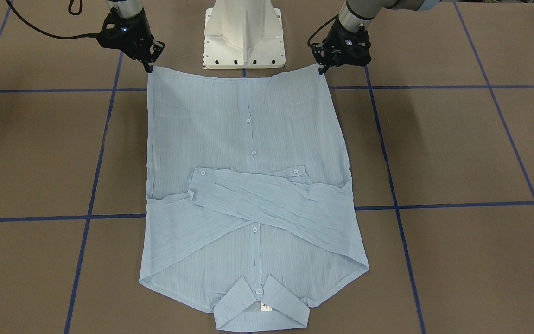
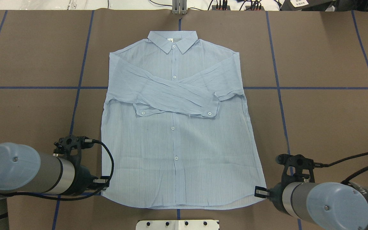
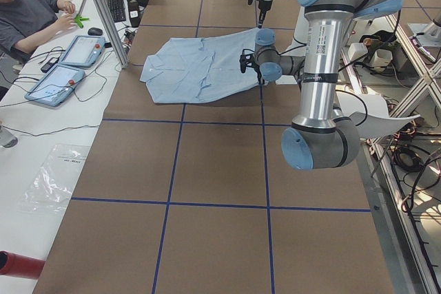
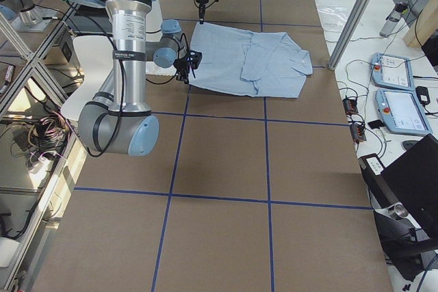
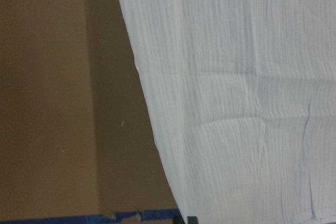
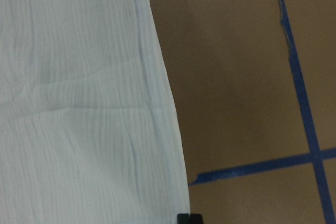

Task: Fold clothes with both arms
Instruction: 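Lift the hem with both grippers and fold it toward the collar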

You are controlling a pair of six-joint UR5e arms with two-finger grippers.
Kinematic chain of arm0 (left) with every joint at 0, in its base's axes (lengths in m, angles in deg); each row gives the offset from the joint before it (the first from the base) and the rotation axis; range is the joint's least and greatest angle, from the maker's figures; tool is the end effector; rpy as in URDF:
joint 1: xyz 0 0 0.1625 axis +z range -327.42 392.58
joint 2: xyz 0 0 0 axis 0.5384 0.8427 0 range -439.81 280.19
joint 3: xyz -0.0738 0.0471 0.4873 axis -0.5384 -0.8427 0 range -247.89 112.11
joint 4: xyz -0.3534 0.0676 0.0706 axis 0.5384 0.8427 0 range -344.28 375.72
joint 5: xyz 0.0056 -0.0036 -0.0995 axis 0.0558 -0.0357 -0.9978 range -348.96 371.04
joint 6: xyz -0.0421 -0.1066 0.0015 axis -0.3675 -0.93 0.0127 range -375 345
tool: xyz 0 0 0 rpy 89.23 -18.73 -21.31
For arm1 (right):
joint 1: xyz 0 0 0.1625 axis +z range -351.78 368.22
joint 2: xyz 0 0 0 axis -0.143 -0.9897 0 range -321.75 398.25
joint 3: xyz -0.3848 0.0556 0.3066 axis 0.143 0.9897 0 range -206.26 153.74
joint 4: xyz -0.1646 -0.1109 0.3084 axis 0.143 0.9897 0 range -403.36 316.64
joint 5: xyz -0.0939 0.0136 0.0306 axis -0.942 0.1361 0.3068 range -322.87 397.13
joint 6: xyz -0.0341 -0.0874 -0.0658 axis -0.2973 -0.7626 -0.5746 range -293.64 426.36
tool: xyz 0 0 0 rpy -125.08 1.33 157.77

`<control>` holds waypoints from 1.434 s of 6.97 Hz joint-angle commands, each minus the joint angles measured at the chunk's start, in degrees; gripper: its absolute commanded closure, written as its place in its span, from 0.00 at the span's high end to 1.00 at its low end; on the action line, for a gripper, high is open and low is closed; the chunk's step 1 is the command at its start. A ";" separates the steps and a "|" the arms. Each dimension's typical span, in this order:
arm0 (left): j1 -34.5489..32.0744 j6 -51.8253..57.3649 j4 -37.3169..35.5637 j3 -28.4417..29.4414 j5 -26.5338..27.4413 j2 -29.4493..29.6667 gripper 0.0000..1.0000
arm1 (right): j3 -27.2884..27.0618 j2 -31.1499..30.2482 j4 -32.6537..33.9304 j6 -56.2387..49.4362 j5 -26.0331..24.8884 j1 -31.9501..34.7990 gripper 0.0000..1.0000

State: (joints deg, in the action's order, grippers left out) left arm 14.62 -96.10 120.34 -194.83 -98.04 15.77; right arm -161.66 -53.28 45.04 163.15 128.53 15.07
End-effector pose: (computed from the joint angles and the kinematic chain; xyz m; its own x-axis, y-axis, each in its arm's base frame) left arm 0.3938 -0.2284 0.3994 0.5145 -0.0130 -0.8574 -0.0501 0.9977 -0.0452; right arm -0.3663 -0.1754 0.4299 0.6793 0.2006 0.7059 -0.1835 0.9778 -0.1012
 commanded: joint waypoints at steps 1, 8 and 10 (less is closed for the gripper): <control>1.51 -0.90 -7.55 -9.51 -7.43 0.22 0.00 | -13.41 -0.05 13.40 -0.02 4.84 -5.15 0.00; -9.25 -5.13 -12.08 -9.14 -7.73 5.82 0.00 | -8.78 17.92 24.98 -9.67 8.19 14.82 0.00; -14.80 -5.04 -12.25 -4.92 -7.55 10.91 0.00 | -2.69 23.04 24.81 -13.10 7.92 19.75 0.00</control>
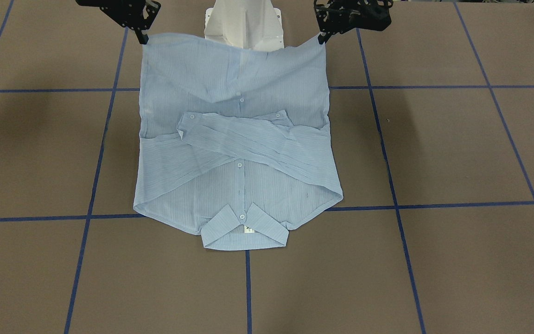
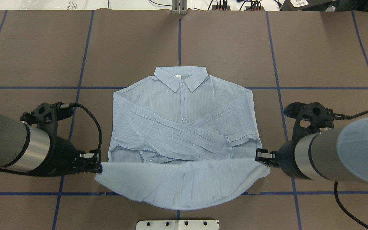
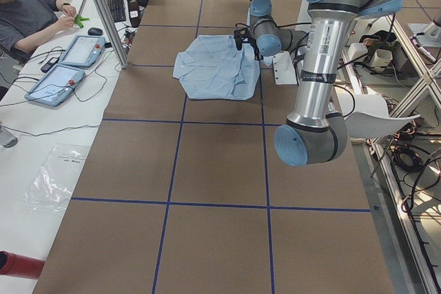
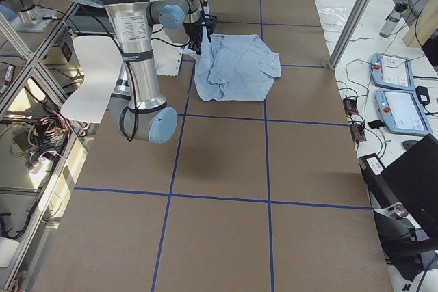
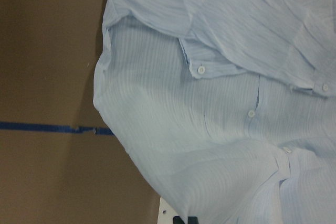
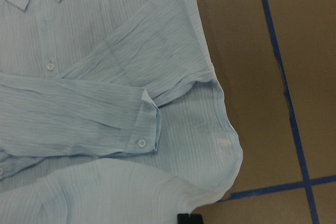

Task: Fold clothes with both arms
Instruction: 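Lift the hem with both grippers and fold it toward the collar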

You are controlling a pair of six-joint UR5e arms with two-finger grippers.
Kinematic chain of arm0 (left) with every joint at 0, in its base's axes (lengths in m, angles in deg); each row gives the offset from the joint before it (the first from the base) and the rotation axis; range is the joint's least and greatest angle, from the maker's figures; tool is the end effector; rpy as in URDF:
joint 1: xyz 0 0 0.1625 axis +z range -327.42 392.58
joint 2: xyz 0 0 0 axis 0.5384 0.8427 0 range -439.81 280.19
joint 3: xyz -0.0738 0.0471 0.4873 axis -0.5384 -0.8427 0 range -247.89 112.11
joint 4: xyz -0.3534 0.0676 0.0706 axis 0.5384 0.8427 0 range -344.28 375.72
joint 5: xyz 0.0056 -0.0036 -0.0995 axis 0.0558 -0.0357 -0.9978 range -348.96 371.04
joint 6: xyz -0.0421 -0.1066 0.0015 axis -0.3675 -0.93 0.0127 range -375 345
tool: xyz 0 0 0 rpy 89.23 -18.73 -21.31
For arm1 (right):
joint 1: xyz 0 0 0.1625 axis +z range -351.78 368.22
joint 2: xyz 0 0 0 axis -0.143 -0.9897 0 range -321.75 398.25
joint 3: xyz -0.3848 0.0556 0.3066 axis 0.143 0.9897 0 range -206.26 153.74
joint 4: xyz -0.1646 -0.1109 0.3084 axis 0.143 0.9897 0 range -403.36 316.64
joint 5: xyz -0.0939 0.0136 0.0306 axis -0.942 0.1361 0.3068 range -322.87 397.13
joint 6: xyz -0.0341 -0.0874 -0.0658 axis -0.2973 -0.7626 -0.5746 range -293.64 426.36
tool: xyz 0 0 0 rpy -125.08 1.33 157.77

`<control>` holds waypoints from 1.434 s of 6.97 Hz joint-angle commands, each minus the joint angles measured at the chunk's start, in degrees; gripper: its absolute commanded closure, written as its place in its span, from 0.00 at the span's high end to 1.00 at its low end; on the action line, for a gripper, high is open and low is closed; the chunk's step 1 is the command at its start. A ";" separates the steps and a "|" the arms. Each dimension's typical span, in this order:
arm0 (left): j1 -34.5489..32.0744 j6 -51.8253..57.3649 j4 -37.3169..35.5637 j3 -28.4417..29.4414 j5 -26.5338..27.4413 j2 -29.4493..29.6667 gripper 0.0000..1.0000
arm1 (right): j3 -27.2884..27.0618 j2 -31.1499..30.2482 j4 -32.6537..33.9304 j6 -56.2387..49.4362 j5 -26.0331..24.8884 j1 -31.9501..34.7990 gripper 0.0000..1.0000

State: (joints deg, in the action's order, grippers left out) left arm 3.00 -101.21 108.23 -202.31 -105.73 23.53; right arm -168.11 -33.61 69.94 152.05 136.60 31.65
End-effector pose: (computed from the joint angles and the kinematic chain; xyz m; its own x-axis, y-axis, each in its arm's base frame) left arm 0.3378 -0.2857 0.3195 0.4369 -0.1801 -0.8813 0.0718 0.9836 -0.1654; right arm -0.3414 -0.2726 0.3170 0.6488 0.2003 0.7341 -0.2343 0.9705 -0.0578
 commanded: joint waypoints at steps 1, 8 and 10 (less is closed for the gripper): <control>-4.77 0.07 -0.49 4.84 0.22 4.92 0.00 | 6.13 4.53 -0.44 -2.45 -0.24 5.11 0.00; -10.41 10.17 -0.32 17.50 7.15 11.26 0.00 | 26.51 9.99 -11.14 -11.23 -0.86 13.74 0.00; -10.33 11.76 0.03 21.37 7.61 12.66 0.00 | 29.70 9.81 -11.87 -15.18 -0.68 15.76 0.00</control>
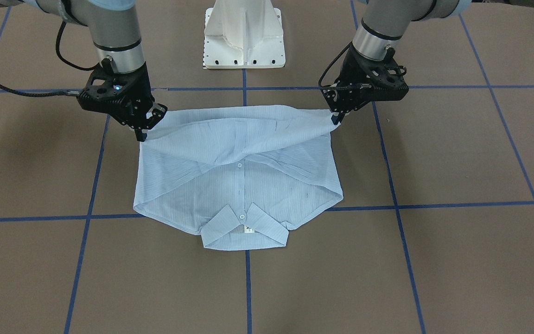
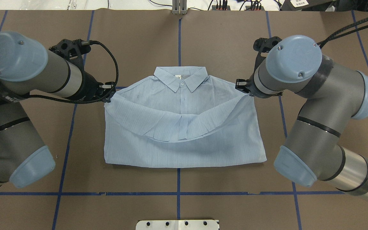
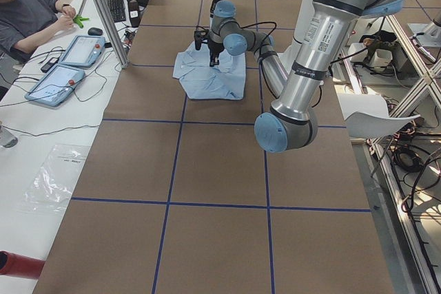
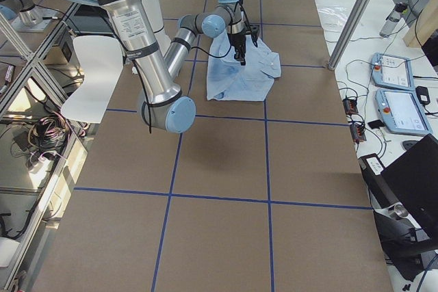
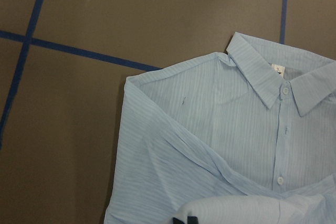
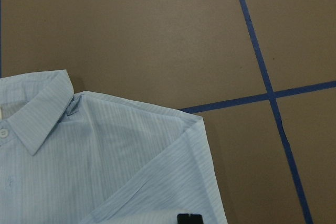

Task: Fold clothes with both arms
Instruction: 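Release the hem near the collar and raise both grippers away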

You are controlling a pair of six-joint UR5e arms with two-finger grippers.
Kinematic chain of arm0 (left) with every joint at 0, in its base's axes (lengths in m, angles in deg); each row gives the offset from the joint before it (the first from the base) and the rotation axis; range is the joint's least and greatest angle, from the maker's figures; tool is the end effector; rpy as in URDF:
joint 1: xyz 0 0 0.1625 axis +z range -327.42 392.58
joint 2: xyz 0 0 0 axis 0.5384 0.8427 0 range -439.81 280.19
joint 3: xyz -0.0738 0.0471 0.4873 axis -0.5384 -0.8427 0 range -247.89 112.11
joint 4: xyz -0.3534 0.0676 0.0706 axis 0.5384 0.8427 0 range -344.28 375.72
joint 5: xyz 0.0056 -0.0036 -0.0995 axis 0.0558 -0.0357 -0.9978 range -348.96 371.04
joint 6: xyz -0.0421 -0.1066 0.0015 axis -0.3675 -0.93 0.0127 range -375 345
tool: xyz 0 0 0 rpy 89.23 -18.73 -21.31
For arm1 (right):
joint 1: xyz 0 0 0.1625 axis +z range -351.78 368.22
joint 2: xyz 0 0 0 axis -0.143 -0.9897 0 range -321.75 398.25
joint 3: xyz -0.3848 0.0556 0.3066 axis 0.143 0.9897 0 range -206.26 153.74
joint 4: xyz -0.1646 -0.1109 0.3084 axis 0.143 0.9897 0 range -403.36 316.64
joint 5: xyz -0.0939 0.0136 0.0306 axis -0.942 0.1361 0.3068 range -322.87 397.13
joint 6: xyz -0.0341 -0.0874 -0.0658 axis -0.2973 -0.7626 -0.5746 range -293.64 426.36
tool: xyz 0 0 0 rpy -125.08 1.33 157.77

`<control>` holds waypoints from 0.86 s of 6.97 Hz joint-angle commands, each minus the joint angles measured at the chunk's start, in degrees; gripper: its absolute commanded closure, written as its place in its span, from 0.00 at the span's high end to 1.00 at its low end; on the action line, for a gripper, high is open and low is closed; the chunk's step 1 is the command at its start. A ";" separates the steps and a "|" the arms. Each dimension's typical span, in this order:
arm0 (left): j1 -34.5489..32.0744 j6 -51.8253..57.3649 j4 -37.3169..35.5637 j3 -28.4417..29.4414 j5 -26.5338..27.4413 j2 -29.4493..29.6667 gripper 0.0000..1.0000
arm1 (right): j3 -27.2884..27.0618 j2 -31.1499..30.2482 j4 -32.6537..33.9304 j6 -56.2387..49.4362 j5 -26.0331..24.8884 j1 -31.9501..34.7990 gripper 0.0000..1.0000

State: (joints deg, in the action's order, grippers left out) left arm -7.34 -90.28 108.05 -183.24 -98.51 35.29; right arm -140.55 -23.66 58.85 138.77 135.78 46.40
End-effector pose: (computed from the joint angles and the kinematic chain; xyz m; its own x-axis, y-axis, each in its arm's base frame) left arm 0.3792 -0.4411 0.3334 0.5503 -0.1482 -0.8217 0.2693 0.9630 0.0067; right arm -0.3928 -0.4564 0.3510 0.7342 0.1972 0.6497 -0.3283 0.9407 0.0855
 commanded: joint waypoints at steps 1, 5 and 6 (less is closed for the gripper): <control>0.01 0.83 1.26 4.85 0.39 1.96 0.00 | 4.15 -0.14 -2.00 -2.62 0.14 1.46 0.00; 0.01 5.40 6.26 12.06 1.36 2.50 0.00 | 8.81 0.04 -5.61 -4.82 0.50 3.92 0.00; -0.33 5.48 9.07 14.69 1.71 2.50 0.00 | 10.39 0.12 -5.79 -5.00 0.50 4.01 0.00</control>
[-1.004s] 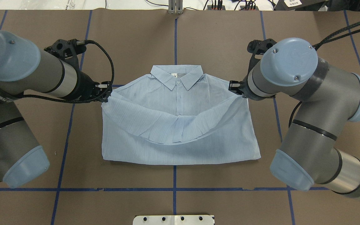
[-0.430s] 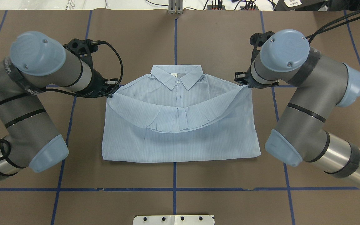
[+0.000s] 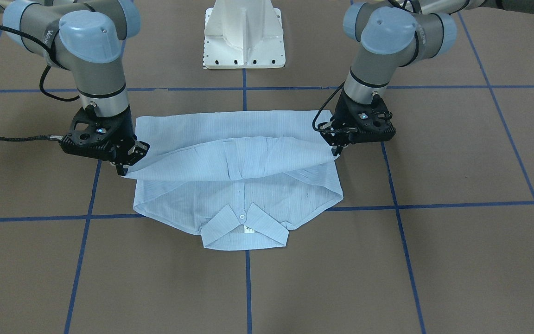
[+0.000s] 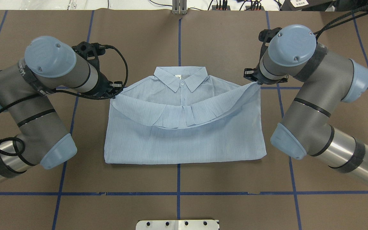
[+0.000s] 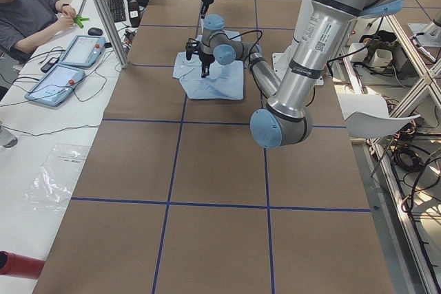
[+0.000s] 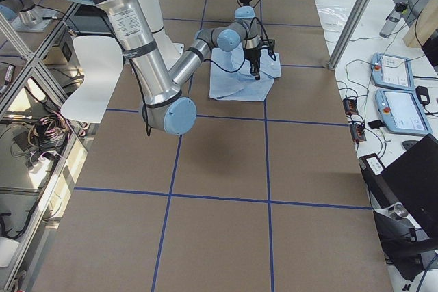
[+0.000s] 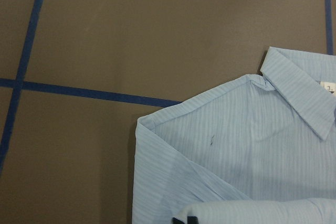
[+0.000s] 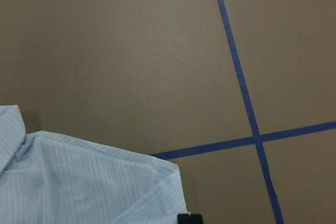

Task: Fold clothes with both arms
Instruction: 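Release the hem near the collar and raise both grippers away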

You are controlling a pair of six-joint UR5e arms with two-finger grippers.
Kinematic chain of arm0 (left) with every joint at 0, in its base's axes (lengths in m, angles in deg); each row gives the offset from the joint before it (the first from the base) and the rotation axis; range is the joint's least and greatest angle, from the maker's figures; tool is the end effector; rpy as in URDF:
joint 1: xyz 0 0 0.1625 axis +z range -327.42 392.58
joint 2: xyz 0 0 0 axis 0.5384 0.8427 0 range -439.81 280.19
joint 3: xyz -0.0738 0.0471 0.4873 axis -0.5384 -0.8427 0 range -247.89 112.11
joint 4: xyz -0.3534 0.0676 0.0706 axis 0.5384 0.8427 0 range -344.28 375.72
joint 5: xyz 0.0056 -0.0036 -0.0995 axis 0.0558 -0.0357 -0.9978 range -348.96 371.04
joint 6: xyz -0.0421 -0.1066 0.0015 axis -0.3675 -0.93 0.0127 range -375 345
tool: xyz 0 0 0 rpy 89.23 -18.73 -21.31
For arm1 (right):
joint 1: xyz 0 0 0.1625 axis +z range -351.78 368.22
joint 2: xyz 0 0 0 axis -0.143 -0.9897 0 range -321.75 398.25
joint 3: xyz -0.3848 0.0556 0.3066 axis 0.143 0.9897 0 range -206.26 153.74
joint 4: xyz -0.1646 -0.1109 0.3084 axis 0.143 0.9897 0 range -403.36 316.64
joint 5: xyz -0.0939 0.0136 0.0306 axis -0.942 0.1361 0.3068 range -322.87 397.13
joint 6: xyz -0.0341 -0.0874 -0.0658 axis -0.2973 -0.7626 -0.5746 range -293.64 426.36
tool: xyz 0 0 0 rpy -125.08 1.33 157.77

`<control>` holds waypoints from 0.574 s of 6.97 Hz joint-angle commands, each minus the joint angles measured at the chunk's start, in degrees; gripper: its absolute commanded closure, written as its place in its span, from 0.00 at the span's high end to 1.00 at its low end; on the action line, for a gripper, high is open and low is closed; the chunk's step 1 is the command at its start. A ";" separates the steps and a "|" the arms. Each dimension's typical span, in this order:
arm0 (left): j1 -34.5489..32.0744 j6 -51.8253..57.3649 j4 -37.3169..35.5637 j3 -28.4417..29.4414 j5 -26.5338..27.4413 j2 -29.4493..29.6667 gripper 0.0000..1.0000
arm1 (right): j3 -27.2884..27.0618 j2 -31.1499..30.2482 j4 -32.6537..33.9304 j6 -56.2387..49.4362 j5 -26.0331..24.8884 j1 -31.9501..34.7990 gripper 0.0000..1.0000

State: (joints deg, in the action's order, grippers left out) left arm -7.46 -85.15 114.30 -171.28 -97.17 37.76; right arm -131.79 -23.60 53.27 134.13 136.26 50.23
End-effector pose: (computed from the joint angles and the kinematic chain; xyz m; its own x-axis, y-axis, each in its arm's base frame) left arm 0.4232 -0.4829 0.3722 0.6129 -0.0936 -0.7846 0.2348 0.9697 0.0677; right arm -0.3899 -0.5060 0.3933 0.7720 0.1926 0.6057 -0.3215 0.9404 0.1108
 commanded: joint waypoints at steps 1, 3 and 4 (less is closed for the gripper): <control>-1.44 0.62 4.75 4.49 0.36 0.03 0.00 | 3.65 -0.28 -3.95 -0.27 -0.07 0.44 0.00; -1.89 3.70 7.56 9.14 0.36 1.16 0.00 | 9.19 -0.37 -10.29 -0.35 -0.16 0.44 0.00; -1.89 3.88 8.80 11.34 0.36 1.61 0.00 | 10.16 -0.54 -11.19 -0.44 -0.07 0.44 0.00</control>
State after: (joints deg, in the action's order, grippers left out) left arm -9.22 -81.80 121.37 -162.71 -96.81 38.77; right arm -123.49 -23.96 44.10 133.80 136.15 50.63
